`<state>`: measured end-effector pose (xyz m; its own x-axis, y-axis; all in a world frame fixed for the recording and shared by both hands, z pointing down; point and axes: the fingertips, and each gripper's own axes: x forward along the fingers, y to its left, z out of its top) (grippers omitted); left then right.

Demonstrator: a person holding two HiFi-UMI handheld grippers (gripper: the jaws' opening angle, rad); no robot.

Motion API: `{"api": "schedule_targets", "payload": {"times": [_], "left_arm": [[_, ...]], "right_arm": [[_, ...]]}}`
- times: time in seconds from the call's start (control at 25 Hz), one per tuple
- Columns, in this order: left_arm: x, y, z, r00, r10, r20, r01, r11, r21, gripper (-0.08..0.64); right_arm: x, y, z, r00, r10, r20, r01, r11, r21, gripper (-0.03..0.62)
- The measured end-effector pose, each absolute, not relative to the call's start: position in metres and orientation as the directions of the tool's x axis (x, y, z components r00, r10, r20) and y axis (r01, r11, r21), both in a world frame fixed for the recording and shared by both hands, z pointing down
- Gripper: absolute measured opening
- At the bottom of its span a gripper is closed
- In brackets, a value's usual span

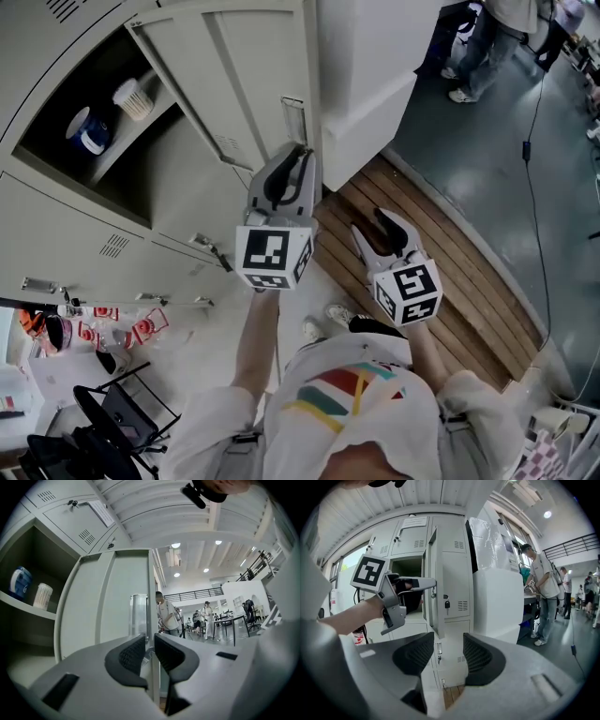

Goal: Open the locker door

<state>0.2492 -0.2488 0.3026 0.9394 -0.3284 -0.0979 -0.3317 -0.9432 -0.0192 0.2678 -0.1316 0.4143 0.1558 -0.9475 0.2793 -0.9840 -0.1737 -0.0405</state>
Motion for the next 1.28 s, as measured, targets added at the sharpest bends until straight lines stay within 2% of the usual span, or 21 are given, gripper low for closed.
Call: {"api": "schedule_targets", "payload": {"times": [0.88,1.04,1.28], "left_arm": [[0.239,-0.245,0.293,0.932,-0.342,-0.120,-0.353,-0.932,-0.084,0.057],[0.222,-0.248,0.285,0.917,-0.377,-0.133,-0.390,-0.916,-0.096,0.057],[0.170,-0.260,0.265,0.843,-0.506,-0.182,-0.525,-0.847,-0.079,0.055]], "right_arm": [[0.242,-0.167,0.388,0.074,-0.972,0.222,-0.997,-0.069,0.030,0.178],[0.229,-0.180,0.368,0.035,-0.985,0.170,-0.999,-0.028,0.045,0.160],[0.202,-0.203,0.317,-0.050,-0.998,0.024,-0.996,0.052,0.078,0.118]]}}
